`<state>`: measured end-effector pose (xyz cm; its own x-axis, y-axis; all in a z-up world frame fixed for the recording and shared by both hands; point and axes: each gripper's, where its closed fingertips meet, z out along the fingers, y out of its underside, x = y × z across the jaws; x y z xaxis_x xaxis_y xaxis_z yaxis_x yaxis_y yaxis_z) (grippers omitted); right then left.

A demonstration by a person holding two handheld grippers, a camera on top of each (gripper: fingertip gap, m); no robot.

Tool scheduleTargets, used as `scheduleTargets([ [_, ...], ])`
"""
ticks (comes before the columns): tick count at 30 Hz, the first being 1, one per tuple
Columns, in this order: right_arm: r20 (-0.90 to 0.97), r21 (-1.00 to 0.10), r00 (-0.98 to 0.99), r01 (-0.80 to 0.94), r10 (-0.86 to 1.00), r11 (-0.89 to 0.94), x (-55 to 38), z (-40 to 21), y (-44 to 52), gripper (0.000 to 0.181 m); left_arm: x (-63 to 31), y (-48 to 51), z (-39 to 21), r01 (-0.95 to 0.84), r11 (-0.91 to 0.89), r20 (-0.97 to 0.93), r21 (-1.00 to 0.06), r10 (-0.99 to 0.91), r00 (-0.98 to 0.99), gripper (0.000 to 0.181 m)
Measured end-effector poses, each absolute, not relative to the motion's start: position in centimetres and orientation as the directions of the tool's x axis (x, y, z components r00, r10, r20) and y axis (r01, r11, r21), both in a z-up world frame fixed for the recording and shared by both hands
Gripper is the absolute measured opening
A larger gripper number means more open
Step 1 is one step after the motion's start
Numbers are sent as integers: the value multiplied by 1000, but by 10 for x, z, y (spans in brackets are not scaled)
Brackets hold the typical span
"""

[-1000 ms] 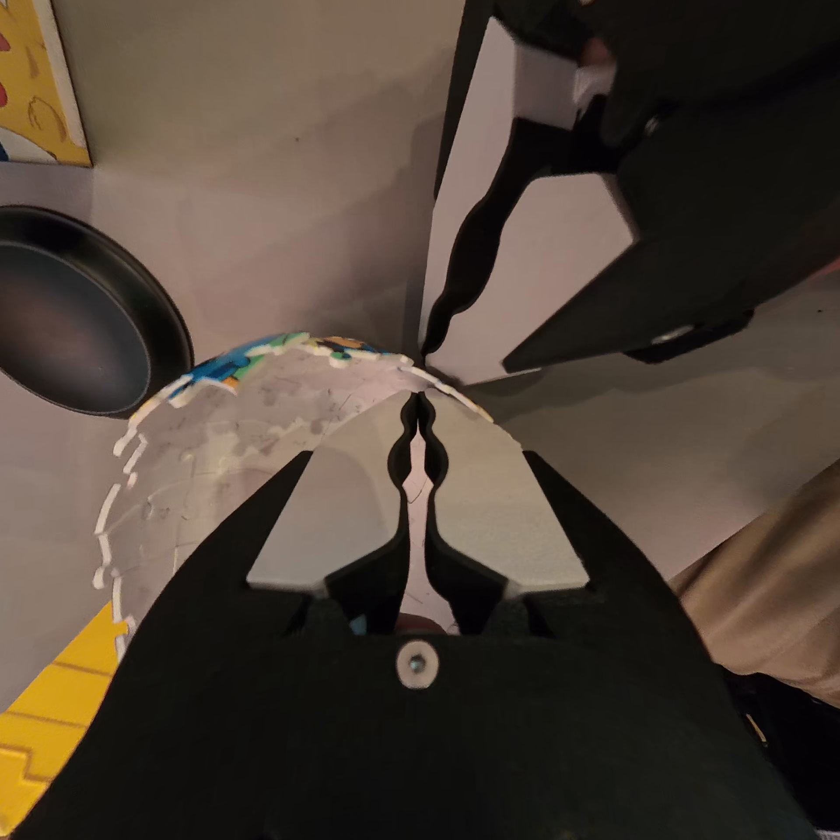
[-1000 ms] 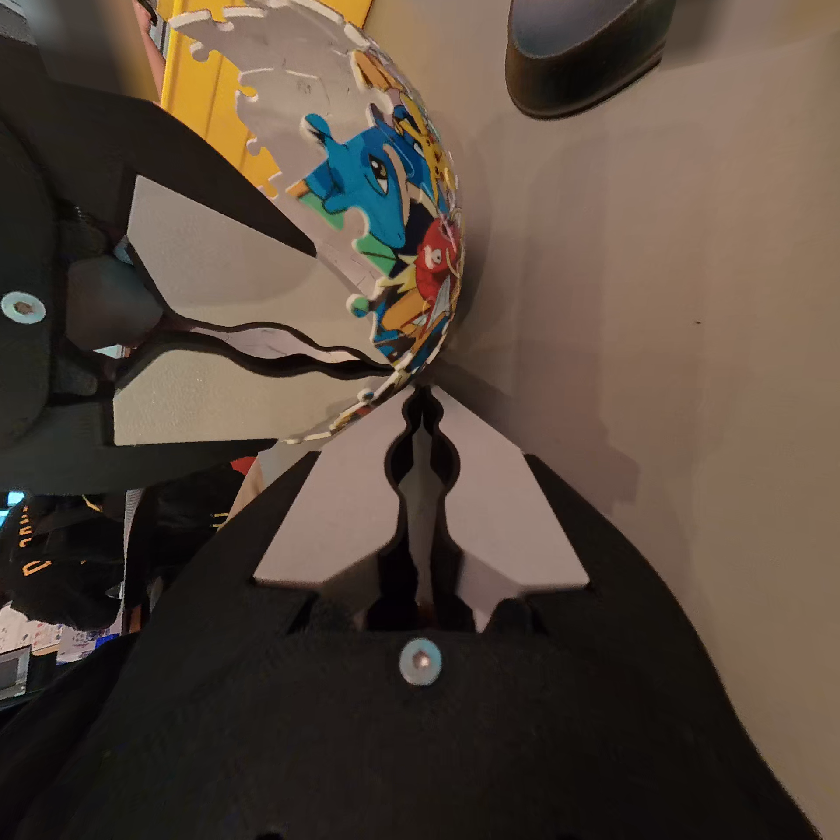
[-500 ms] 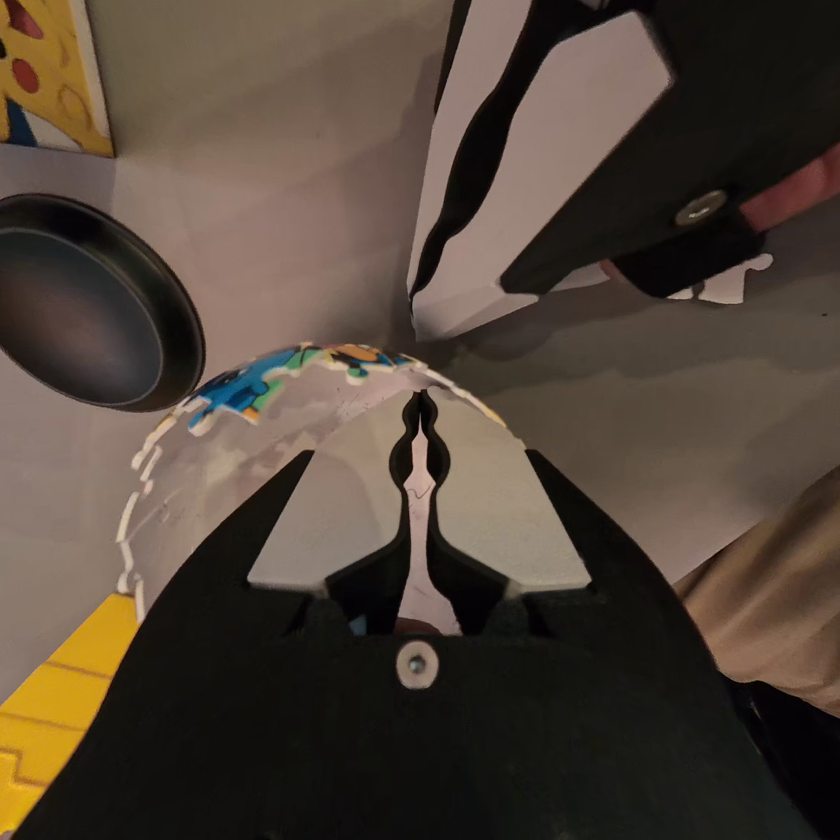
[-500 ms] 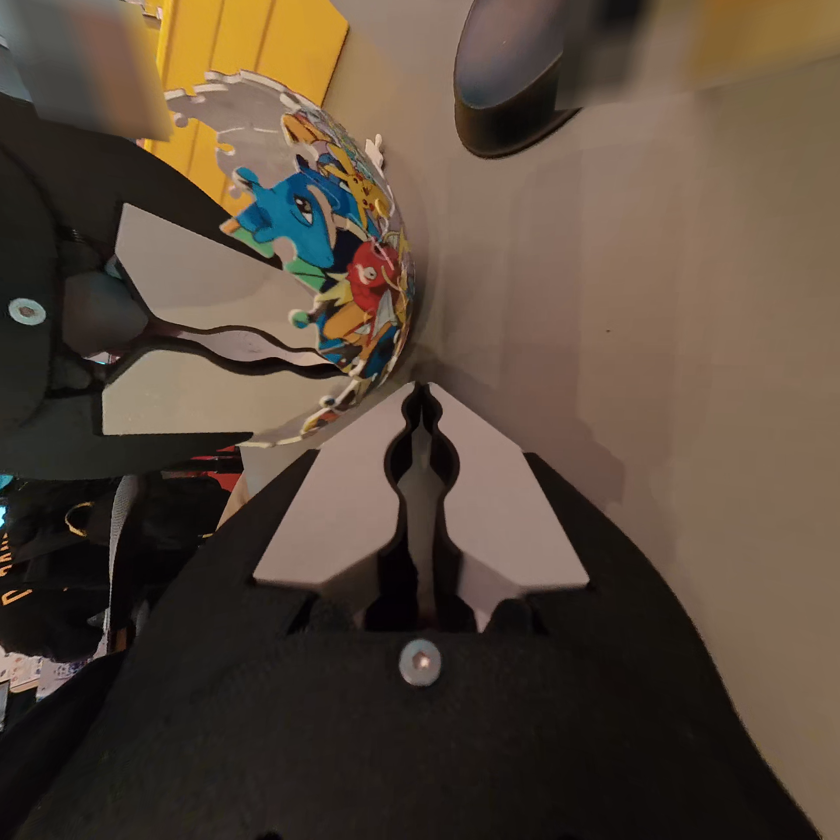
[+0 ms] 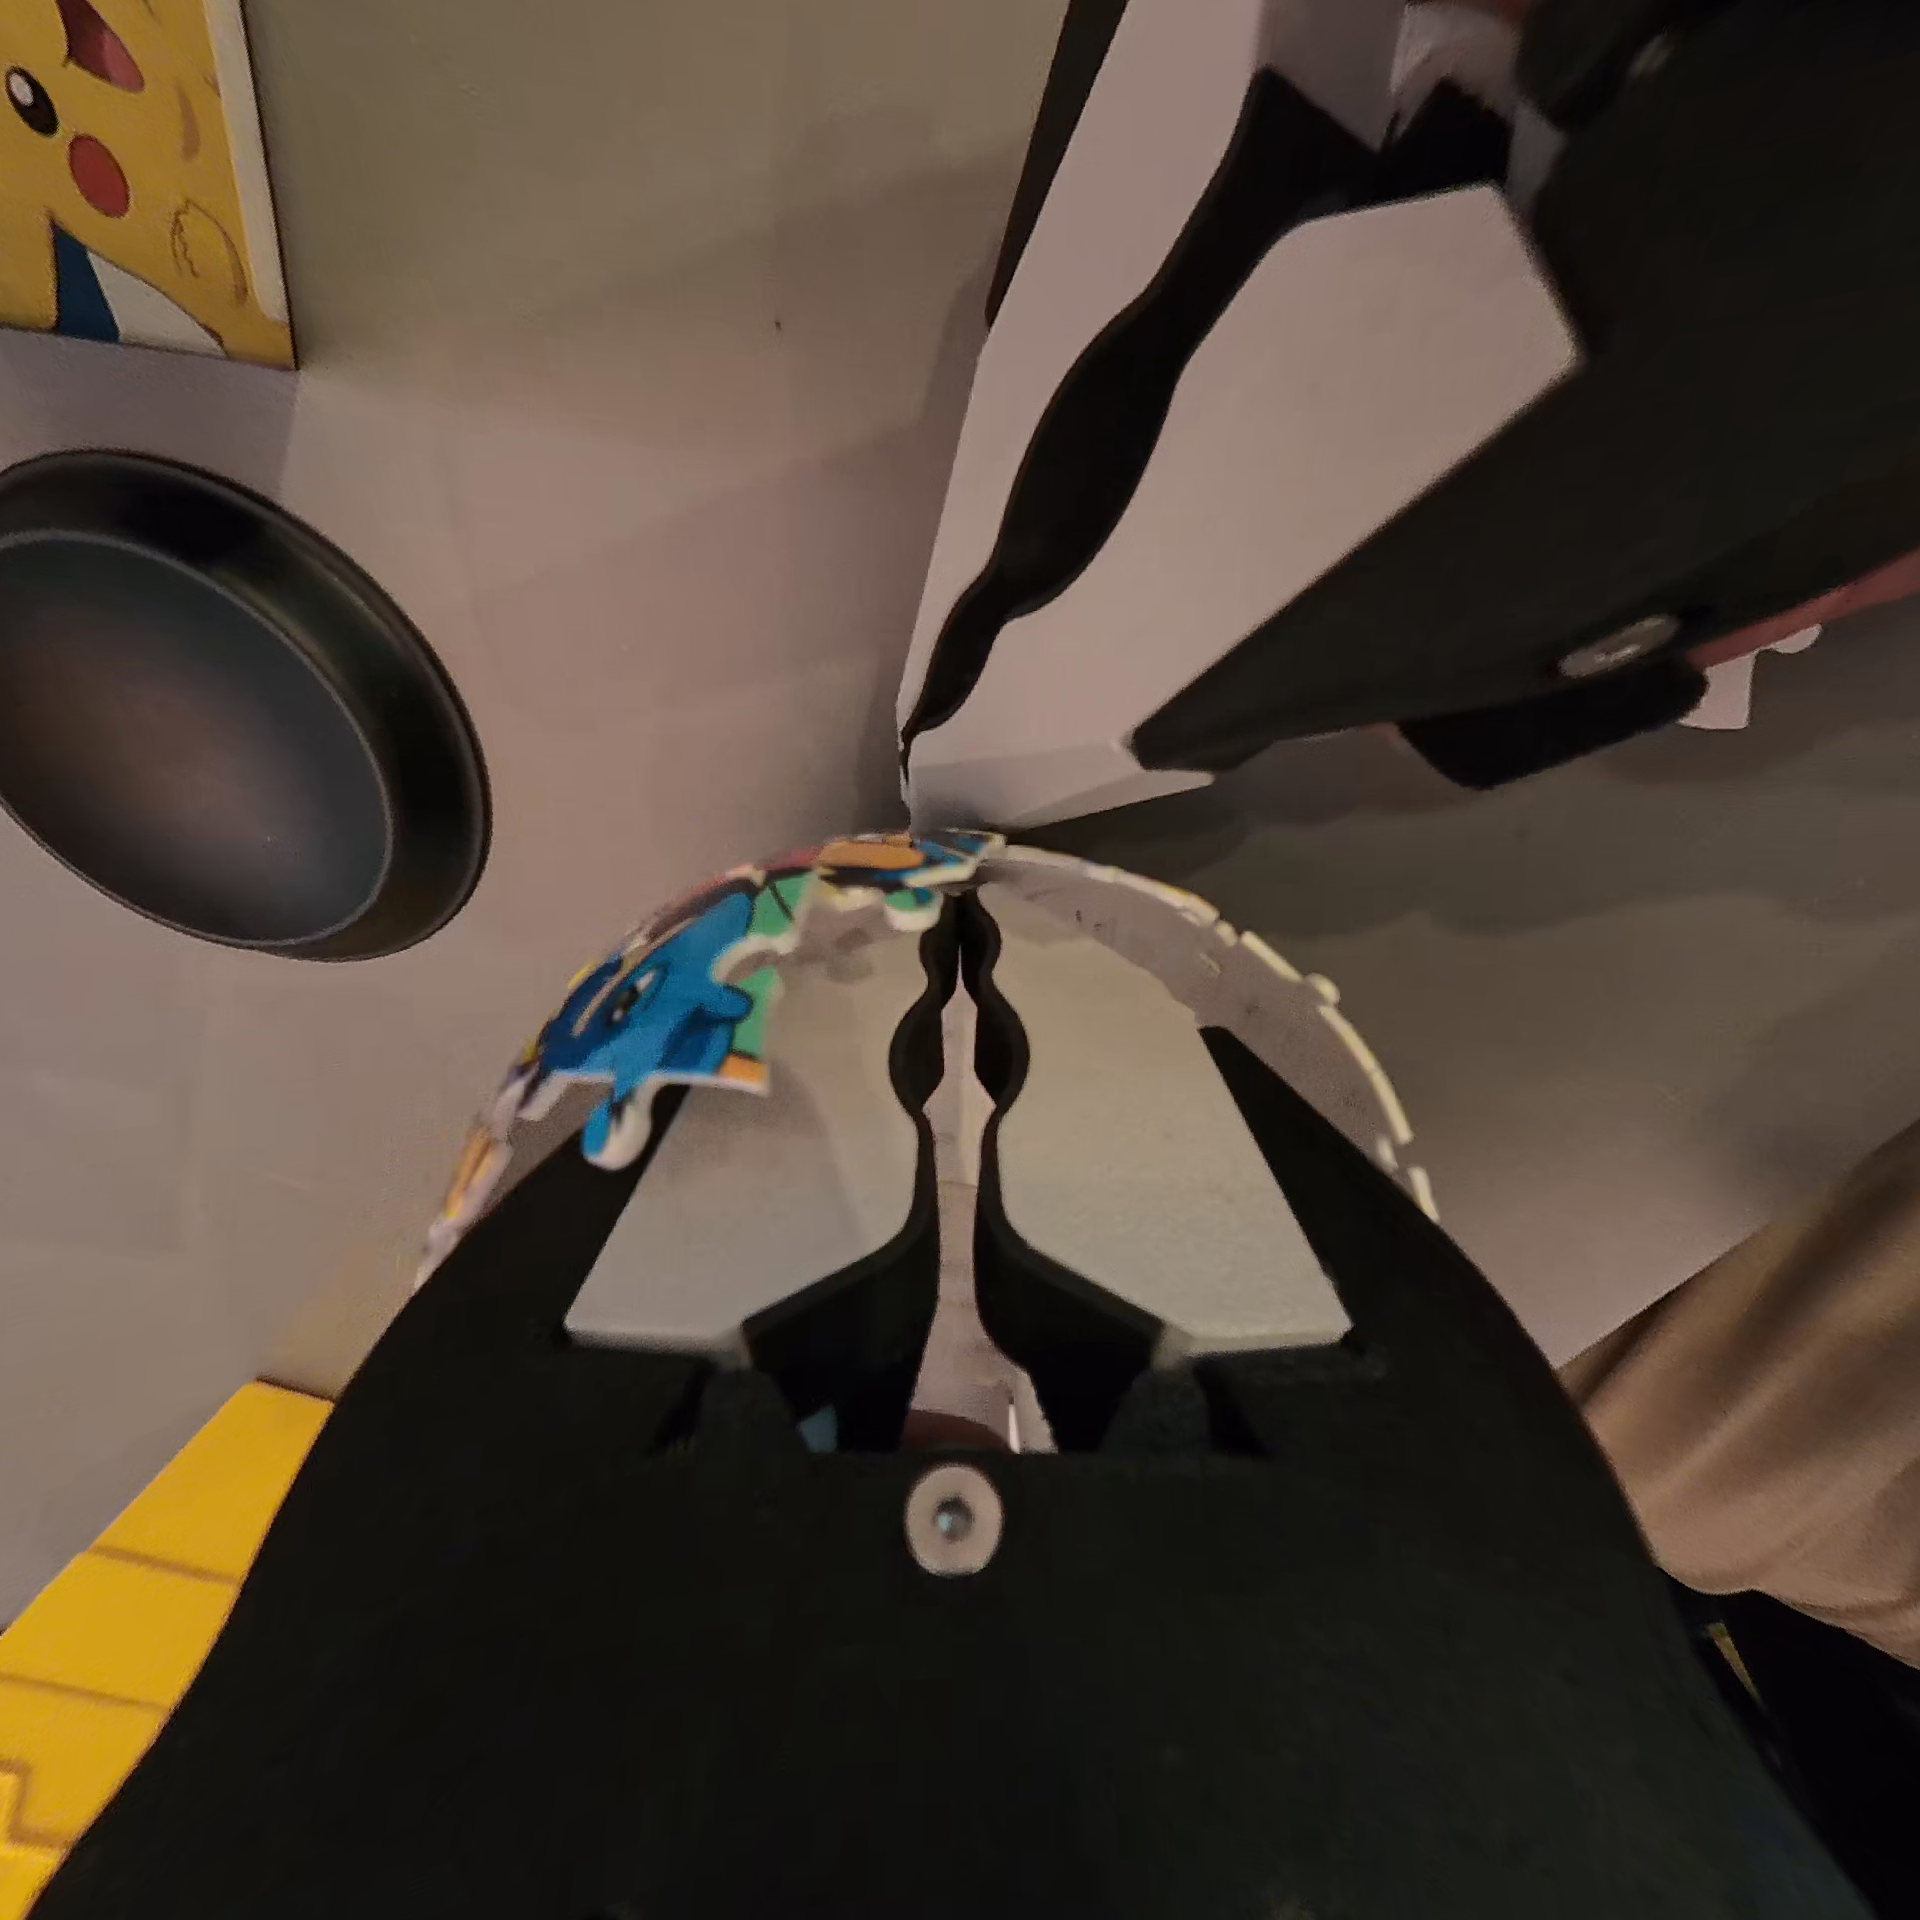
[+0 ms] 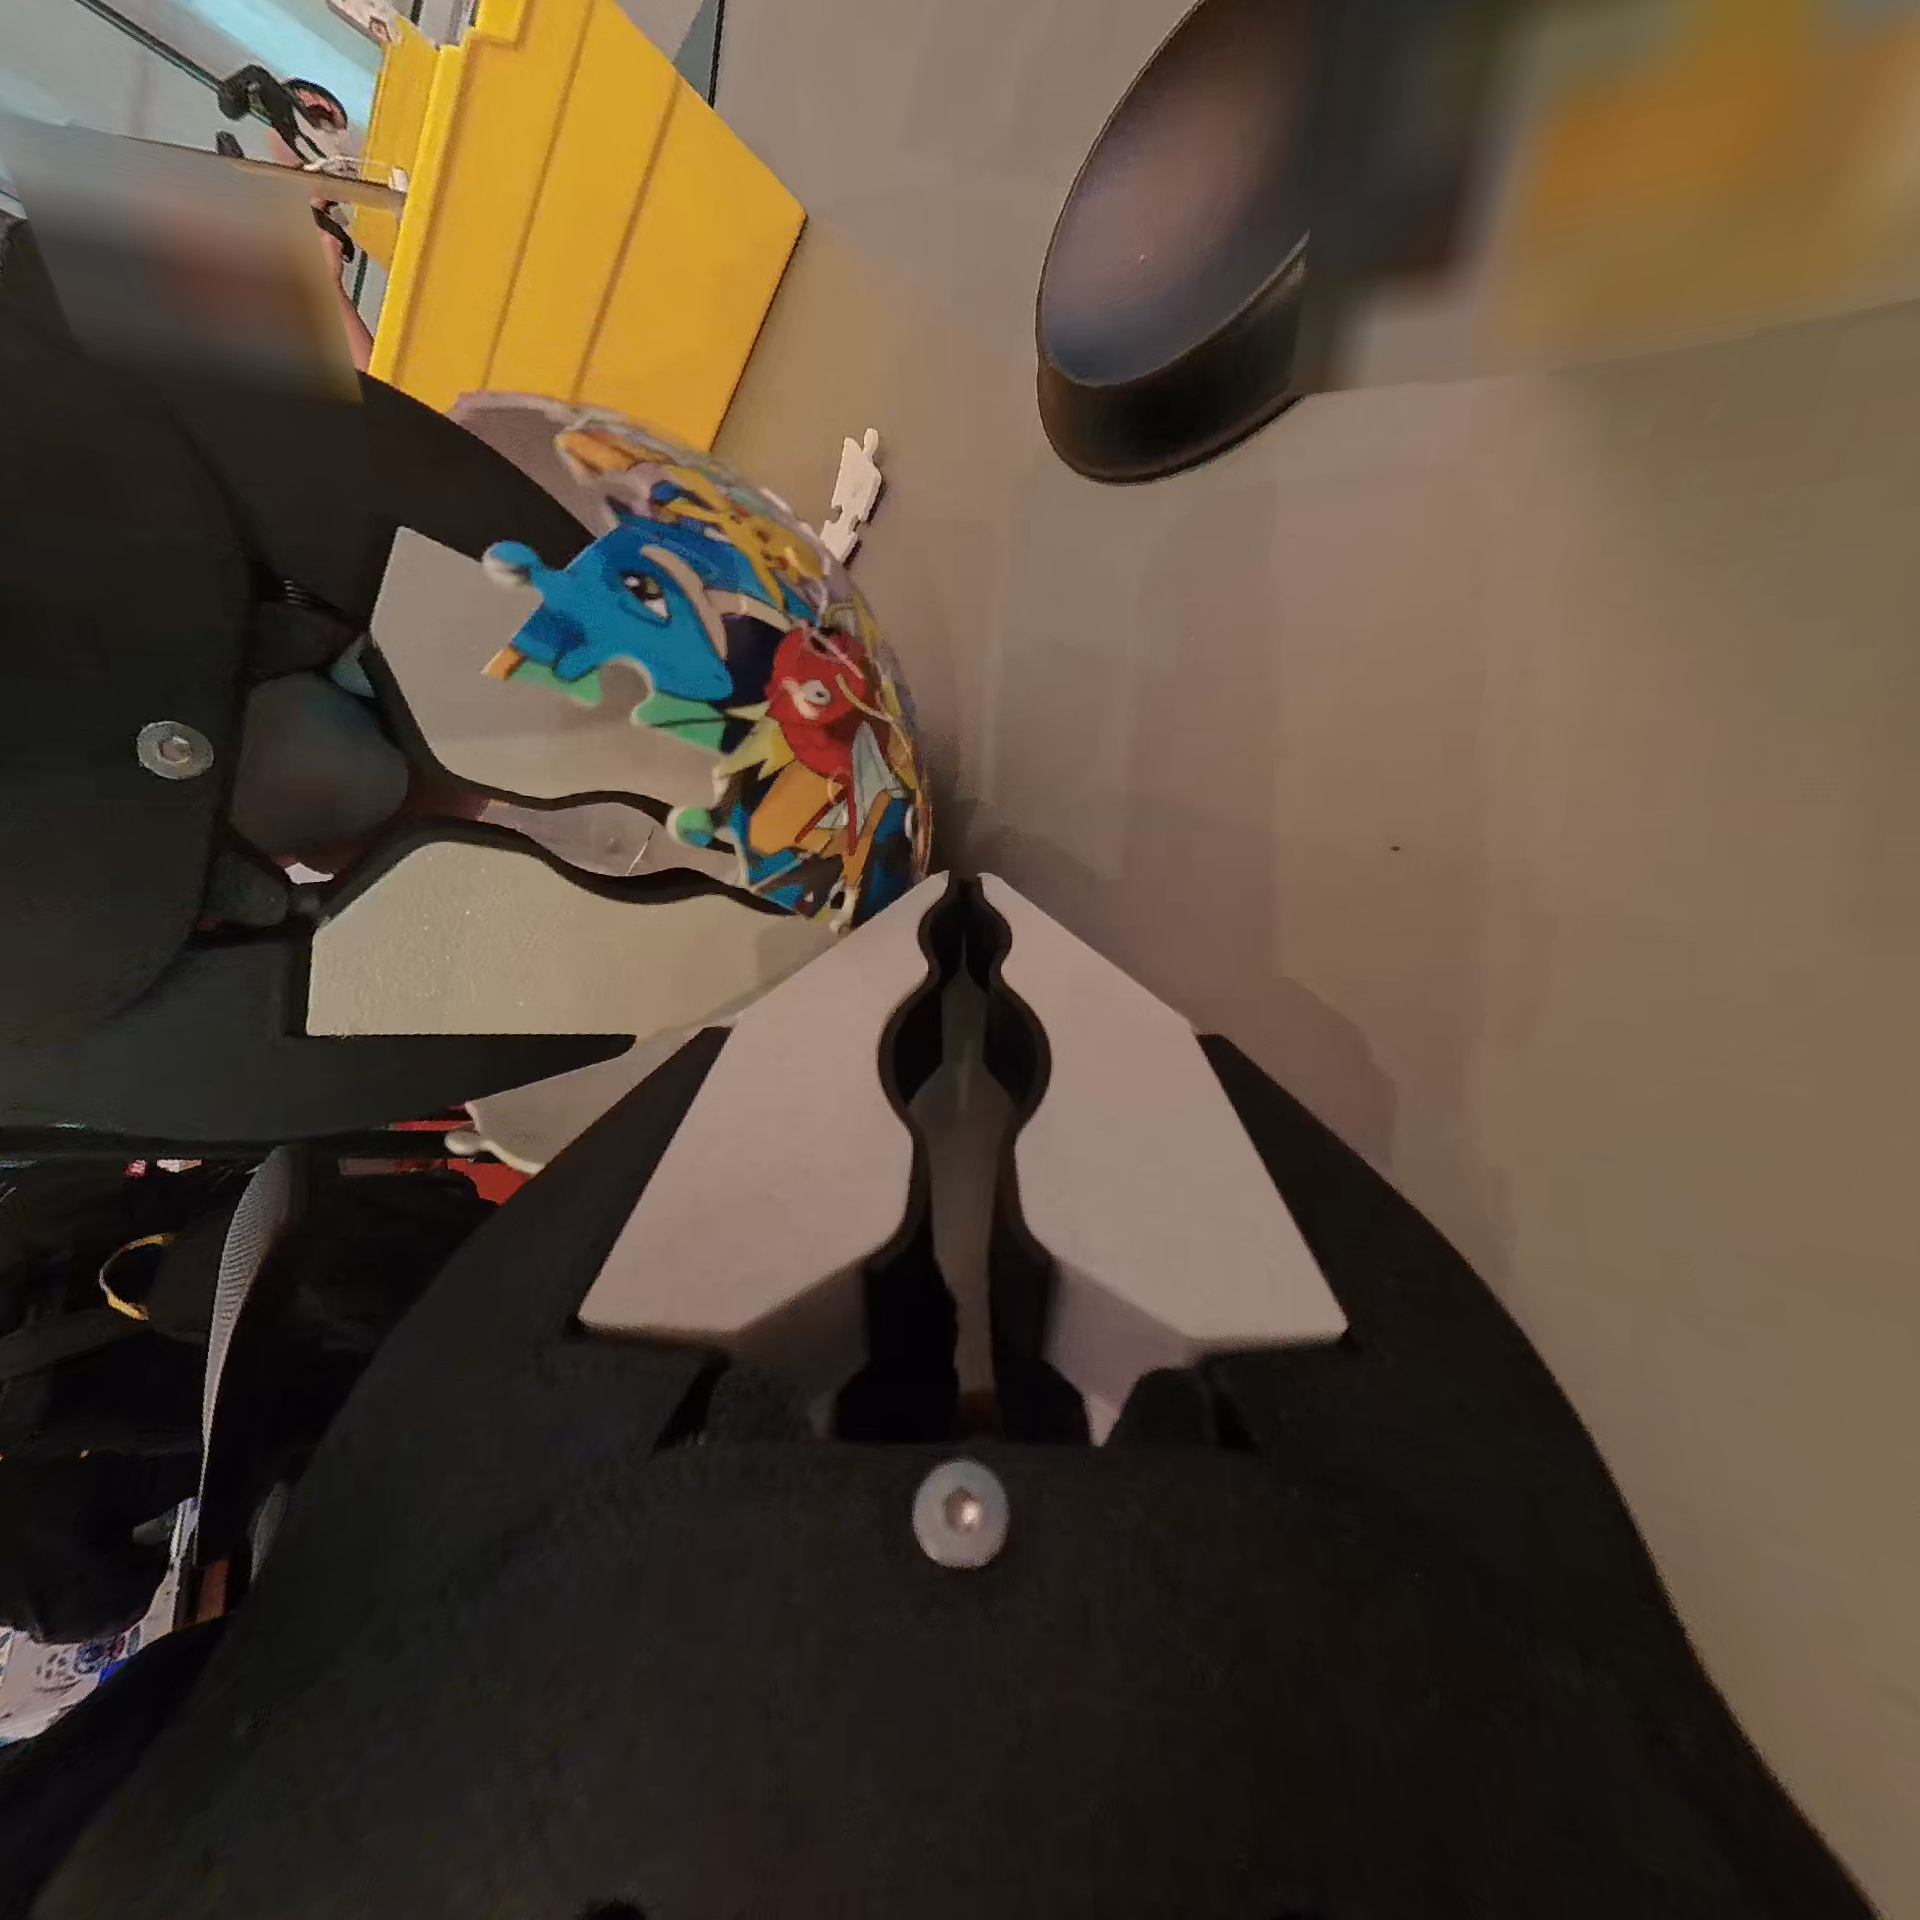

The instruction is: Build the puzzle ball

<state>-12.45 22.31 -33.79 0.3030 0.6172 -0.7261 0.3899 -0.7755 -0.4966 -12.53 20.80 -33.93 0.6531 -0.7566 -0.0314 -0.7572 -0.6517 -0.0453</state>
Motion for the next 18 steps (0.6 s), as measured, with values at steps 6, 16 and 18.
scheduleTargets([
  [6, -731, -494, 296, 392, 615, -776, -125, -337, 222, 0, -124, 208, -338, -758, -651, -43, -48, -757, 652, 0],
  [16, -740, -484, 301, 380, 601, -788, -123, -337, 224, 0, -121, 211, -335, -761, -647, -79, -37, -758, 648, 0],
  [18, -748, -477, 303, 375, 591, -795, -121, -337, 225, 0, -122, 211, -333, -762, -646, -88, -42, -757, 647, 0],
])
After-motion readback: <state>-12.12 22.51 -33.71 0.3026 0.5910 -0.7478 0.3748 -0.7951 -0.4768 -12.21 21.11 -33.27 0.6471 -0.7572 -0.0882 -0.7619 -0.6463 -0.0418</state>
